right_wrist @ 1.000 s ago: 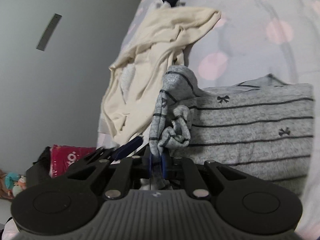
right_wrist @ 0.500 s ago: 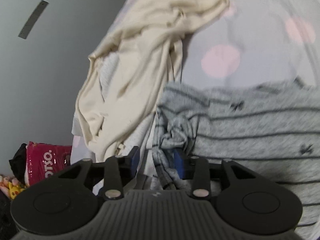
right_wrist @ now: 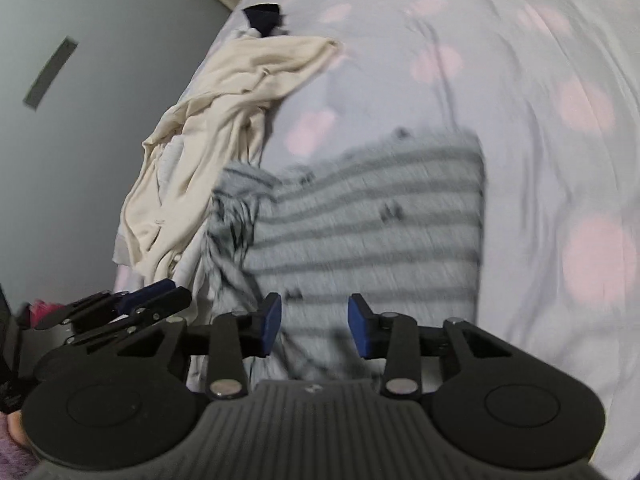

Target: Fold clothes

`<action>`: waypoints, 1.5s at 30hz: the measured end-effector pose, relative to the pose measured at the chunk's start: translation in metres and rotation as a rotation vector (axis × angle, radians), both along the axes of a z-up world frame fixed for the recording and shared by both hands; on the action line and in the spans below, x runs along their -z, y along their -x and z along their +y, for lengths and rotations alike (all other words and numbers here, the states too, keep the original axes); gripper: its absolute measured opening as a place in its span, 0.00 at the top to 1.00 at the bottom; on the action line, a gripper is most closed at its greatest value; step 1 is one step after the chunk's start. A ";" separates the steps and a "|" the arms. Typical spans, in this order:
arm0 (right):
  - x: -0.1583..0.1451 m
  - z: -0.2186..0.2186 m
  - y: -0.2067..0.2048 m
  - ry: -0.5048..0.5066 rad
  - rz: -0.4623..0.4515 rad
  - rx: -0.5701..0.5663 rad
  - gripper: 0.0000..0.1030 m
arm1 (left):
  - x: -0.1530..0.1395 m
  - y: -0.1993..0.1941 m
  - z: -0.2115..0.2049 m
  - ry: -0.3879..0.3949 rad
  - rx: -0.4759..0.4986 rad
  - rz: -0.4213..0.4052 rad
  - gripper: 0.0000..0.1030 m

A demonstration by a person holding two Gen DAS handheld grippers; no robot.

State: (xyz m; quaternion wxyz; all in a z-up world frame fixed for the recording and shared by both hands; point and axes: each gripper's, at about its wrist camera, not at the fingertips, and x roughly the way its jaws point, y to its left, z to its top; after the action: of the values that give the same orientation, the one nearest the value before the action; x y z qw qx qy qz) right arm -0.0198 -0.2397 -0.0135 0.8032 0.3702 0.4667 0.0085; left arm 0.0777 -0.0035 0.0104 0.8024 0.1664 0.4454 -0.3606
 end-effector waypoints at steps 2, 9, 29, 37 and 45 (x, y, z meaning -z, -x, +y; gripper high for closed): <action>0.004 -0.002 0.020 -0.052 -0.013 0.022 0.59 | -0.001 0.006 0.001 -0.001 0.008 -0.005 0.75; 0.008 0.024 0.064 -0.079 -0.066 -0.020 0.51 | -0.004 0.001 0.014 0.029 -0.059 0.035 0.74; 0.001 0.158 0.037 0.158 -0.193 -0.354 0.78 | 0.007 -0.004 0.039 0.041 -0.087 0.249 0.59; -0.002 0.152 0.058 0.185 -0.206 -0.393 0.66 | 0.025 -0.002 0.050 -0.018 -0.109 0.313 0.53; 0.007 0.090 0.072 0.204 -0.111 -0.197 0.65 | 0.054 0.006 0.050 -0.117 -0.097 0.354 0.56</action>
State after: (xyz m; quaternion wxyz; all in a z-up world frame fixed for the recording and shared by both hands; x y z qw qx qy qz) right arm -0.0916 -0.1500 -0.0207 0.8566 0.2380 0.4539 0.0601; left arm 0.0719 0.0469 -0.0434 0.7169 0.1250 0.6072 -0.3189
